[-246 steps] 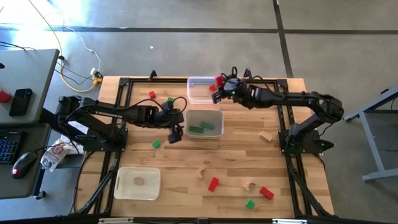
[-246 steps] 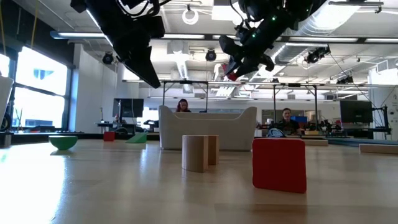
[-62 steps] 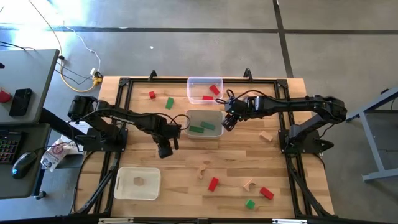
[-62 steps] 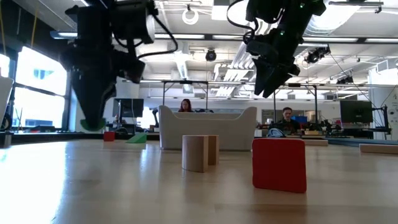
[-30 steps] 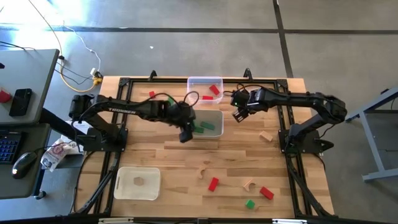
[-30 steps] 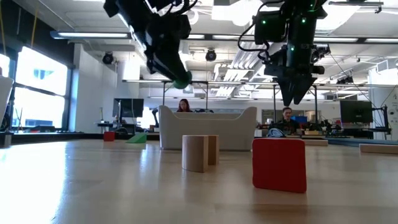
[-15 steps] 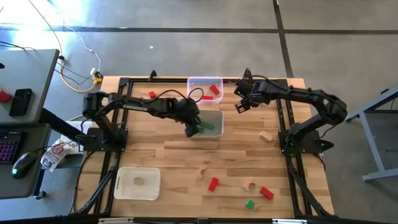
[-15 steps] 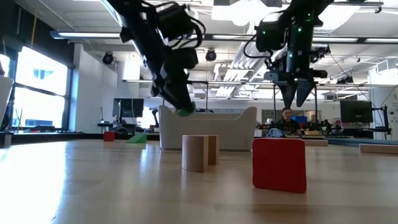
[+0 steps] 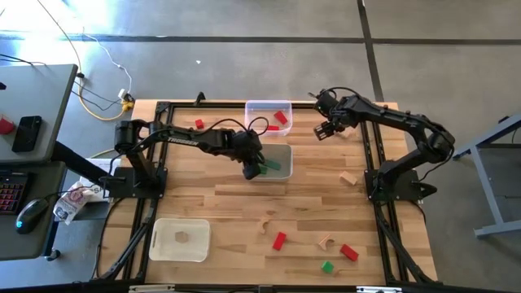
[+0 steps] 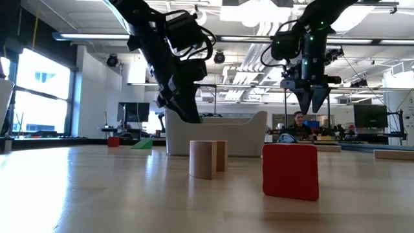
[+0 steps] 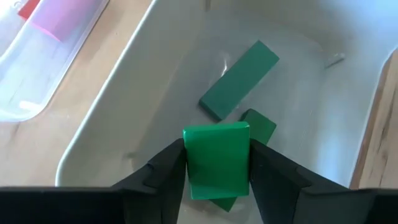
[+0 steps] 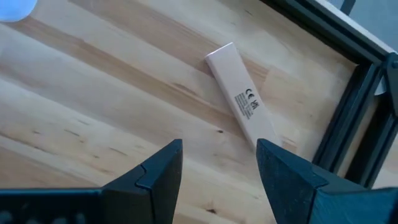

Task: Sort & place blocks by color
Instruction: Put the top green cube block into the top white bin, then put the top brown rectangular block into the bottom white bin

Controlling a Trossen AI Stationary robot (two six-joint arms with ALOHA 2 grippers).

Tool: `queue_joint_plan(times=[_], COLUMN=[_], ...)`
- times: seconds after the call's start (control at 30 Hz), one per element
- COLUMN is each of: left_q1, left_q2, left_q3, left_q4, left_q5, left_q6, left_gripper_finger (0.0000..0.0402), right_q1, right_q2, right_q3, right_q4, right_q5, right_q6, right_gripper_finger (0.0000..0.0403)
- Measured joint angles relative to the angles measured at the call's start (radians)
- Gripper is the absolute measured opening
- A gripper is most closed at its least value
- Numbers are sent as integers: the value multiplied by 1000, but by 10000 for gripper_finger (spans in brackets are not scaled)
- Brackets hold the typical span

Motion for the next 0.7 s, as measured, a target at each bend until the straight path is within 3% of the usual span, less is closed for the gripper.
queue_joint_plan(times=[0.33, 0.7], left_q1=[0, -18], left_q2=[-7, -113], left_q3=[3, 46], left_q4=[-24, -179], left_q5=[6, 41], left_q6=[36, 108], left_gripper_finger=[205, 209], right_q1=[-47, -65], right_q2=[1, 7], right_q3=[0, 0], right_q4=[68, 175], right_q5=[-44, -44], right_q6=[-98, -191], right_gripper_finger=[193, 193])
